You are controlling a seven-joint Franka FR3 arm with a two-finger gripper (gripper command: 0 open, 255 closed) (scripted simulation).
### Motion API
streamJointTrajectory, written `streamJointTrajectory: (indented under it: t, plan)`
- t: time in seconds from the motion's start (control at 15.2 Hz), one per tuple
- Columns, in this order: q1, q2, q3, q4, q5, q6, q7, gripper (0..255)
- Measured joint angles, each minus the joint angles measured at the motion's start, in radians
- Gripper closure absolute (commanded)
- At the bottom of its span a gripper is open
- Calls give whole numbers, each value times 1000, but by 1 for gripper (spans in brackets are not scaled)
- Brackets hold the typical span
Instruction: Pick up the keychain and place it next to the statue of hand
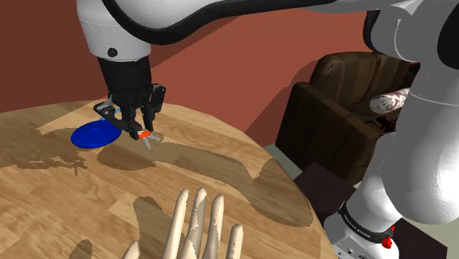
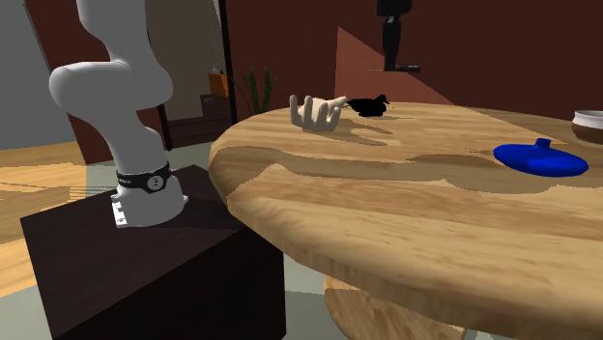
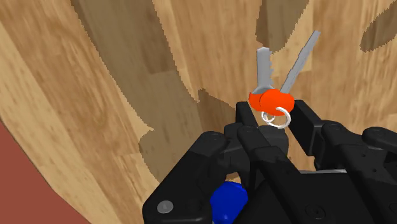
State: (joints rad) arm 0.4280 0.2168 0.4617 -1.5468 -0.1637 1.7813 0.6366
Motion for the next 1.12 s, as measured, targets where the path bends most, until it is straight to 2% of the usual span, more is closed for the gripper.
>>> streamJointTrajectory:
  t: [1.12]
  plan:
    - [-3,25,-7,-188,-22,208,31,255]
